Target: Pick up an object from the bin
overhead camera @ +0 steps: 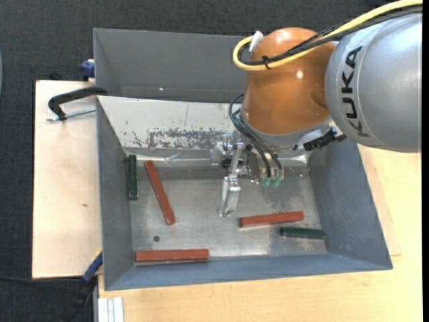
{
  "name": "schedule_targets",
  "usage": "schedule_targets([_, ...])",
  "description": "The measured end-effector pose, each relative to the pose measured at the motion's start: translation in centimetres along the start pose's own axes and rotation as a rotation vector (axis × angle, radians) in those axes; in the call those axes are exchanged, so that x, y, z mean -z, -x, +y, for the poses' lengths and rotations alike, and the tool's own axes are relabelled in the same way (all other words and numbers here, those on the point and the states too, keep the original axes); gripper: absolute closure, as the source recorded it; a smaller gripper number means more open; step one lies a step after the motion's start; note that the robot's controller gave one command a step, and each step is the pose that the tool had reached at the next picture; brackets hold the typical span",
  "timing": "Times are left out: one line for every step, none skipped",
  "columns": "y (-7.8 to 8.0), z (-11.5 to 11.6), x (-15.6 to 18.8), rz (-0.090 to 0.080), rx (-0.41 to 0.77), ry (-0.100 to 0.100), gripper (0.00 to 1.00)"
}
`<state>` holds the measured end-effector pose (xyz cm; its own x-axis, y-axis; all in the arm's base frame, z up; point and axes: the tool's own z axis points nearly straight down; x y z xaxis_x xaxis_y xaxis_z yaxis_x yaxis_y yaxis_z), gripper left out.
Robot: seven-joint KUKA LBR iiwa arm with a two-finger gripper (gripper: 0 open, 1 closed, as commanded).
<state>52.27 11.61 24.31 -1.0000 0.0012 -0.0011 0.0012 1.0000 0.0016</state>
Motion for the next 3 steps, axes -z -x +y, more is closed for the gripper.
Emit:
schedule_targets([0.0, 0.0, 0.0, 0.000, 0.000, 0.000, 0.00])
schedule_targets([0.0, -2.4, -3.6, -0.005, 0.084, 0.001, 0.00])
schedule_targets([3.1, -4.9, -9.7, -0.004, 0.223, -0.001, 0.00])
